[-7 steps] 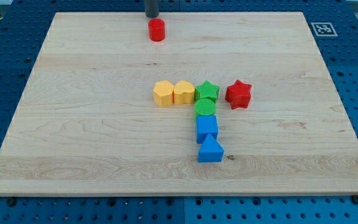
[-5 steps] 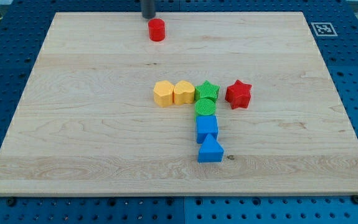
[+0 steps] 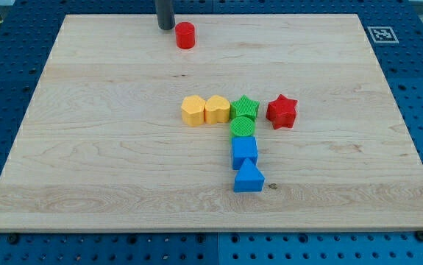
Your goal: Push the red circle towards the center
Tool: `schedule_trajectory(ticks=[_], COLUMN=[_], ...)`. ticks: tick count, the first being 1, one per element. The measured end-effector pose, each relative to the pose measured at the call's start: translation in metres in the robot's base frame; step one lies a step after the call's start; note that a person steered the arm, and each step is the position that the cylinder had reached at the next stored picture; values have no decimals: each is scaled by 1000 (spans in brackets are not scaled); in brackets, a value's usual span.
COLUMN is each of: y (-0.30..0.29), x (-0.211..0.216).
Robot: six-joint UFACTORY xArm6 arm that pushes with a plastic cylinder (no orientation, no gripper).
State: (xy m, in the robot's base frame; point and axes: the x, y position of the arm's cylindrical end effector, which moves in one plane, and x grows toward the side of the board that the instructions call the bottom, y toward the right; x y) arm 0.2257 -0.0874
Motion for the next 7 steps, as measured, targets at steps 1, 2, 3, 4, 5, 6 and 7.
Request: schedule_trajectory(ticks=[1, 2, 3, 4, 5, 6, 7], y=[8, 17, 19, 19, 21, 29, 52], x=[12, 24, 29, 29, 42, 61, 72])
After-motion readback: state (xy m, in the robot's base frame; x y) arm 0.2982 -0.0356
